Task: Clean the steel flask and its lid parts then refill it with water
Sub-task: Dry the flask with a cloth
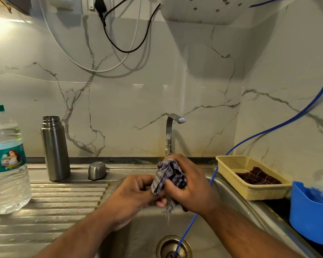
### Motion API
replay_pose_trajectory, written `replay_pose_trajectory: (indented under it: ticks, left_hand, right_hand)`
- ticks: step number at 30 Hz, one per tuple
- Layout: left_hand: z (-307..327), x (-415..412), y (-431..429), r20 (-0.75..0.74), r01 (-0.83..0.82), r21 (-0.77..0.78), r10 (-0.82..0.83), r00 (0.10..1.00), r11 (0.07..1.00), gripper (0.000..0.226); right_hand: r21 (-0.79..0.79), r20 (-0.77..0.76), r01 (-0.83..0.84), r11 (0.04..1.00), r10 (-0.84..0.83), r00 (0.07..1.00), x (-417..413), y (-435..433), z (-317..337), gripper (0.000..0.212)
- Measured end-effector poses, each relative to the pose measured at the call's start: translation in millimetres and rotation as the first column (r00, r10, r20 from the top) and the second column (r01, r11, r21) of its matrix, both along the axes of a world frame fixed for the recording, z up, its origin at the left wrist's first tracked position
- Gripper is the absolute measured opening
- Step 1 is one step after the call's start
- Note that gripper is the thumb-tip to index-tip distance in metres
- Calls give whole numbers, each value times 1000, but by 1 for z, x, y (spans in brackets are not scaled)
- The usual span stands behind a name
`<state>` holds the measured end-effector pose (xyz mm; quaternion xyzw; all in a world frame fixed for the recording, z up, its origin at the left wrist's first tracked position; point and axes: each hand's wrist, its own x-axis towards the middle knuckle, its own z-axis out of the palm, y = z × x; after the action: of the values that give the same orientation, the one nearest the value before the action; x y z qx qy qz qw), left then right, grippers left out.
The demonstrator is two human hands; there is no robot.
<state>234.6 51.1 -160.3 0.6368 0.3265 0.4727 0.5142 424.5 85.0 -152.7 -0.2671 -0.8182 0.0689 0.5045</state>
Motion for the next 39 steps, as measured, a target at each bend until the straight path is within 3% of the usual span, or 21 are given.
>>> replay_pose_trajectory:
  ticks: [6,10,12,14,16,17,19,21,23,25,27,29,36,39]
  left_hand:
    - [8,7,-4,285,114,-209,-51,957,971,24]
    - [8,6,-9,324,210,-320,-101,940,924,41]
    - [6,5,-7,296,195,-301,-103,949,933,42]
    - [4,6,-4,183,92,-174,-59,981,980,38]
    - [1,5,0,-135,-150,124,166,977,981,27]
    - [-1,3,3,-270,-265,343,365,891,901,19]
    - [-2,-2,7,-327,-270,691,623,711,670,21]
    - [-3,-5,13,-335,-229,763,672,660,605,47]
    - [1,-5,12,-326,-323,595,588,740,736,60]
    - [4,-2,9,-141,-335,233,372,917,913,70]
    - [4,-3,8,37,-262,-57,264,964,963,73]
    - [5,-4,4,120,-174,-212,202,972,962,60]
    - [12,0,0,288,-51,-271,131,949,961,39]
    - [10,3,-3,148,-159,-32,162,976,987,36]
  right_hand:
    - [-11,-79,-36,999,35,996,0,0,2,36]
    - [97,52,-47,994,42,998,7,-1,7,45]
    - [56,42,-34,998,31,999,5,-2,7,41]
    - [-77,-20,-2,997,0,1000,-1,-5,7,29]
    - [-237,-95,44,971,-68,993,-10,-7,4,16]
    - [-310,-131,58,949,-103,986,-14,-6,3,12]
    - [-452,-188,44,891,-143,972,-20,-1,-1,13]
    - [-545,-228,18,838,-168,959,-23,5,-4,21]
    - [-556,-245,33,831,-201,948,-23,4,-2,18]
    - [-517,-268,52,854,-220,938,-21,-1,0,11]
    - [-447,-257,57,893,-189,948,-19,-6,2,11]
    - [-364,-193,44,930,-122,974,-19,-9,0,20]
    - [-268,-156,36,963,-80,984,-15,-9,-3,27]
    - [-330,-204,30,944,-102,974,-18,-8,-2,13]
